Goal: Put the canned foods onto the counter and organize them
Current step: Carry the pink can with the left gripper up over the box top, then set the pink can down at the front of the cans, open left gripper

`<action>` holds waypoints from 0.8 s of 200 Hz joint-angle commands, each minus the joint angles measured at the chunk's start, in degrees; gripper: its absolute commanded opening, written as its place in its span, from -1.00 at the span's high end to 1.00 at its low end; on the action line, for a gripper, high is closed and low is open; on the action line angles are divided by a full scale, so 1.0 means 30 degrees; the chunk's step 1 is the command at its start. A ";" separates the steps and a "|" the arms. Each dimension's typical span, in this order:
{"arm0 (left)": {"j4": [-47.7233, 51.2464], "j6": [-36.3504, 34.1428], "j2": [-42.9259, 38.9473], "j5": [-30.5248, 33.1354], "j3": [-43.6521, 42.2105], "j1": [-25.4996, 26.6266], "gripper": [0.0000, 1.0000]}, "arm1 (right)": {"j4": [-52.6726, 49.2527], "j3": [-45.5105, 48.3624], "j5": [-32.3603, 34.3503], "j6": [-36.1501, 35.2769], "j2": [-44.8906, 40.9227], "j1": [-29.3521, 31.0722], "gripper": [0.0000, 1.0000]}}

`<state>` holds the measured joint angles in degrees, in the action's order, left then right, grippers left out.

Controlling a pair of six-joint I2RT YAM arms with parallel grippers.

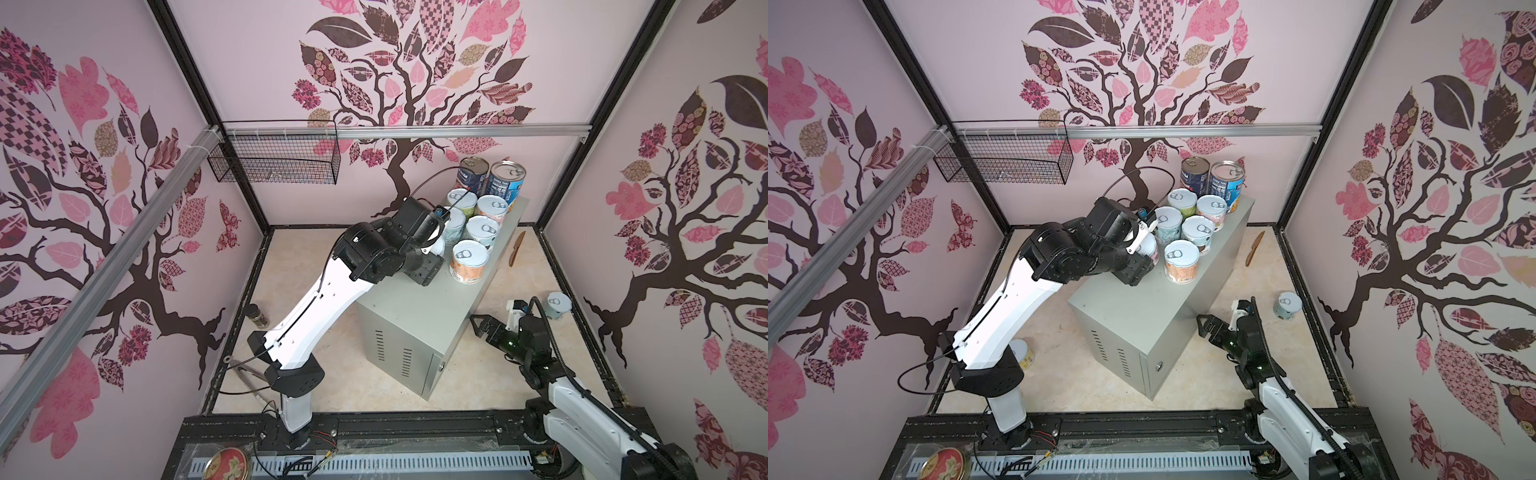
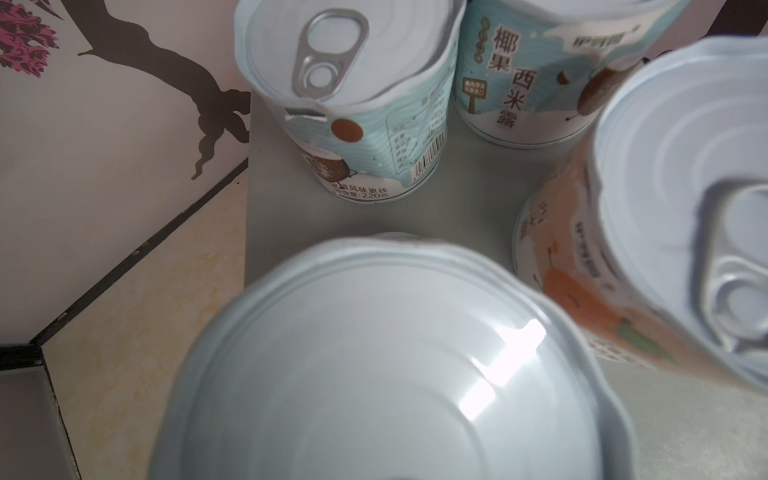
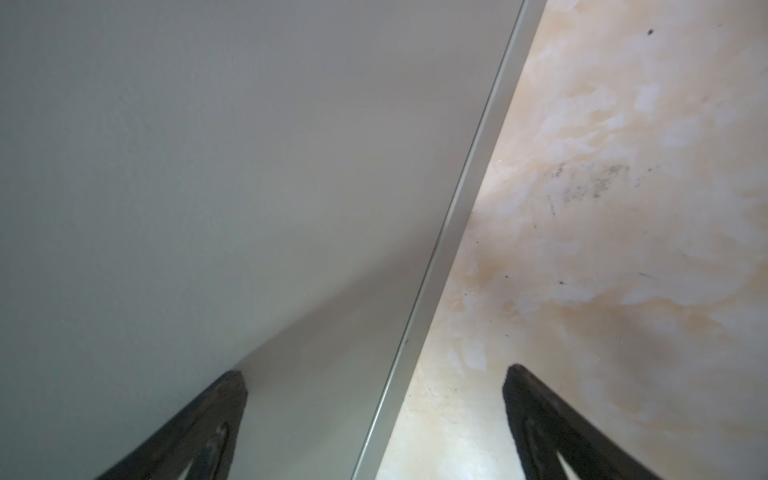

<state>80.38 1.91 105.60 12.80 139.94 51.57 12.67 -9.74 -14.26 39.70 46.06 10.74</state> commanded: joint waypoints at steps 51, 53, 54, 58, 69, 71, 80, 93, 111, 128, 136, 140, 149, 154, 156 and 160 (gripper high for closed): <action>-0.1254 -0.0252 0.0278 -0.0420 0.1041 -0.0315 -0.64 | 0.0235 -0.0133 -0.0519 -0.0021 -0.0124 -0.0021 -1.00; -0.1277 -0.0256 0.0278 -0.0426 0.1047 -0.0315 -0.65 | 0.0210 -0.0163 -0.0520 -0.0065 -0.0136 -0.0025 -1.00; -0.1276 -0.0256 0.0263 -0.0427 0.1048 -0.0315 -0.66 | 0.0177 -0.0172 -0.0520 -0.0073 -0.0128 -0.0016 -1.00; -0.1279 -0.0271 0.0250 -0.0442 0.1049 -0.0343 -0.68 | 0.0105 -0.0225 -0.0527 -0.0087 -0.0121 -0.0031 -1.00; -0.1311 -0.0313 0.0205 -0.0479 0.1029 -0.0345 -0.72 | -0.0042 -0.0474 -0.0418 -0.0072 -0.0128 -0.0029 -1.00; -0.1328 -0.0322 0.0194 -0.0485 0.1000 -0.0345 -0.72 | -0.0152 -0.0555 -0.0392 -0.0049 -0.0122 -0.0019 -1.00; -0.1414 -0.0373 0.0133 -0.0439 0.0984 -0.0348 -0.75 | -0.0809 -0.1118 -0.0053 -0.0098 -0.0215 -0.0035 -1.00; -0.1494 -0.0452 0.0026 -0.0370 0.1067 -0.0345 -0.78 | -0.1755 -0.1951 0.0456 -0.0029 -0.0517 -0.0036 -1.00; -0.1763 -0.0542 -0.0390 -0.0296 0.1122 -0.0345 -0.81 | -0.2658 -0.2666 0.0950 0.0723 -0.1003 -0.0036 -1.00; -0.2003 -0.0604 -0.0995 -0.0352 0.1134 -0.0346 -0.83 | -0.3204 -0.3051 0.1326 0.1639 -0.1559 -0.0021 -1.00; -0.2110 -0.0577 -0.1381 -0.0398 0.1125 -0.0352 -0.85 | -0.3656 -0.3237 0.1668 0.1833 -0.1985 -0.0036 -1.00; -0.2190 -0.0575 -0.1571 -0.0441 0.1077 -0.0345 -0.85 | -0.3932 -0.3361 0.1890 0.1867 -0.2194 -0.0036 -1.00; -0.2429 -0.0535 -0.2182 -0.0633 0.0784 -0.0345 -0.86 | -0.4750 -0.3743 0.2577 0.1846 -0.2721 -0.0036 -1.00; -0.2614 -0.0504 -0.2576 -0.0733 0.0543 -0.0345 -0.85 | -0.5293 -0.3983 0.3016 0.1760 -0.3014 -0.0035 -1.00; -0.2687 -0.0480 -0.2728 -0.0768 0.0461 -0.0345 -0.85 | -0.5501 -0.4084 0.3162 0.1728 -0.3136 -0.0036 -1.00; -0.2814 -0.0450 -0.3054 -0.0859 0.0261 -0.0317 -0.85 | -0.5913 -0.4291 0.3488 0.1644 -0.3405 -0.0032 -1.00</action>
<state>75.48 0.86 103.22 11.60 140.55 50.81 2.17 -18.35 -9.50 43.57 39.57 10.68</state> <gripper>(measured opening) 0.926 0.999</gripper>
